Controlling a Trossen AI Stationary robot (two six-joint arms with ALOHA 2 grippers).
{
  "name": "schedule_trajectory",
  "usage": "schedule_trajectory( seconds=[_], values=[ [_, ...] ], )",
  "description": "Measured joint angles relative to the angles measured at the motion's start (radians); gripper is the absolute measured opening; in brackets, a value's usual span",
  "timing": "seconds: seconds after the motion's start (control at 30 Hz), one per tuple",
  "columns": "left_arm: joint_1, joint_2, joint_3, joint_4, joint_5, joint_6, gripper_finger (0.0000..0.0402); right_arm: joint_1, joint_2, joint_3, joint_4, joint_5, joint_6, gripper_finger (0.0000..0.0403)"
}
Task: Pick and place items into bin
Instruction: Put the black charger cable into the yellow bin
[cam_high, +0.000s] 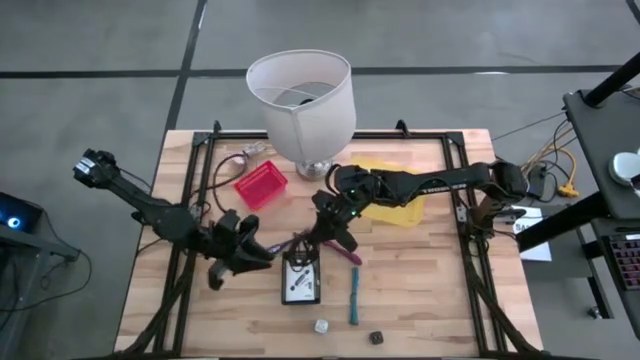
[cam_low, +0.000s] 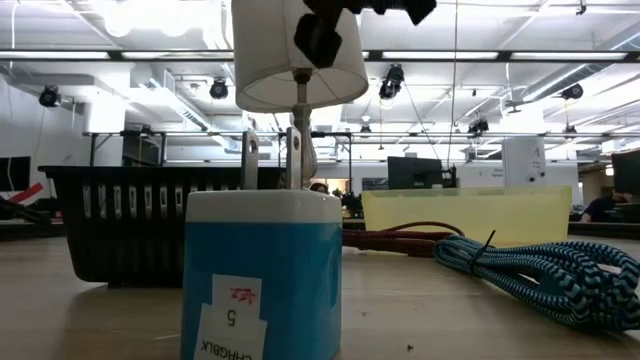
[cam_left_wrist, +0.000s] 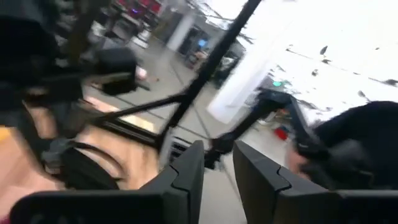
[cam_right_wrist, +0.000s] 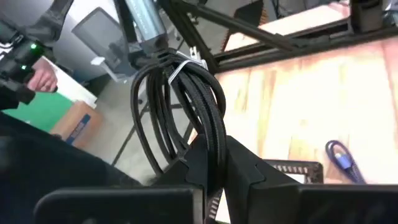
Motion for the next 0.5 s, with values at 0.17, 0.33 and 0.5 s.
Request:
schedule_trajectory(
  seconds=[0.17,0.33,0.5],
  values=[
    [0.005,0.007,-0.002,-0.048,-0.001,-0.002,0.0071,-0.014,-0.075,0.007,-0.101,0.010,-0.028,0.0014],
    [0.003,-0.020,-0.001,-0.030,0.001,-0.001,0.0071,-0.034,-0.131,-0.002,-0.419,0.204,-0.172,0.0014],
    [0.003,-0.016,-0.001,-0.042,-0.002,-0.001,0.0071,-0.066,-0.211,0.003,-0.690,0.438,-0.234,0.0014]
  ],
)
